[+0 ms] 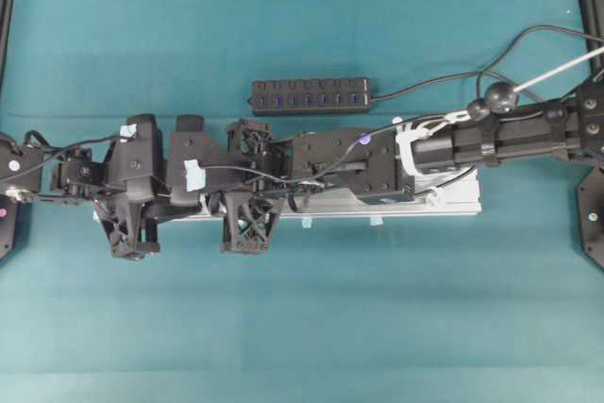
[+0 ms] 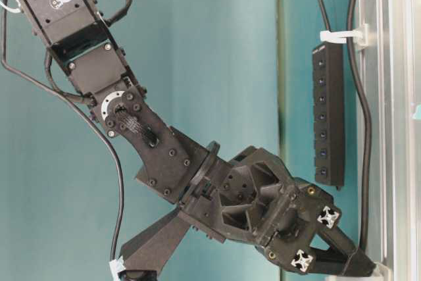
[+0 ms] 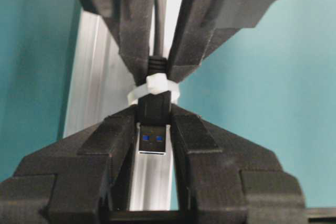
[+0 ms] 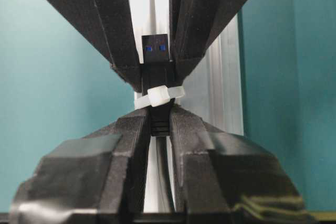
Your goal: Pass the USB cable through three rings with both arms.
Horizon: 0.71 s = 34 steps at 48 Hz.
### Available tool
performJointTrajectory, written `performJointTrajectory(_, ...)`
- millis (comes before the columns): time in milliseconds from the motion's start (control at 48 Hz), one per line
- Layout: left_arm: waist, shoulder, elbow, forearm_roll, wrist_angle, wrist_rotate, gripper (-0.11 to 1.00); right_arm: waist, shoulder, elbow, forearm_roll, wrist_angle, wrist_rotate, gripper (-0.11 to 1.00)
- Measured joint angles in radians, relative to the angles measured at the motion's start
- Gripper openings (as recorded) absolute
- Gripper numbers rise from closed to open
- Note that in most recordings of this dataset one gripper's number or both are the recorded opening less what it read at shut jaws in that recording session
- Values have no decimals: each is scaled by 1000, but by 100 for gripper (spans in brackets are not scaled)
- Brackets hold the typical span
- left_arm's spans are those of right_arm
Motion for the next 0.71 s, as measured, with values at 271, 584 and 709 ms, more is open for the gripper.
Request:
performJointTrajectory(271,0,-9,8,-2,-3,0,24,2,0,-2,0,-6,-2,-5)
performJointTrajectory(584,0,-32,15,-2,11,-11,24,2,0,-2,0,-2,-2,10)
performJointTrajectory(709,0,-37,15,0,14,-11,24,2,0,-2,0,20,-2,39)
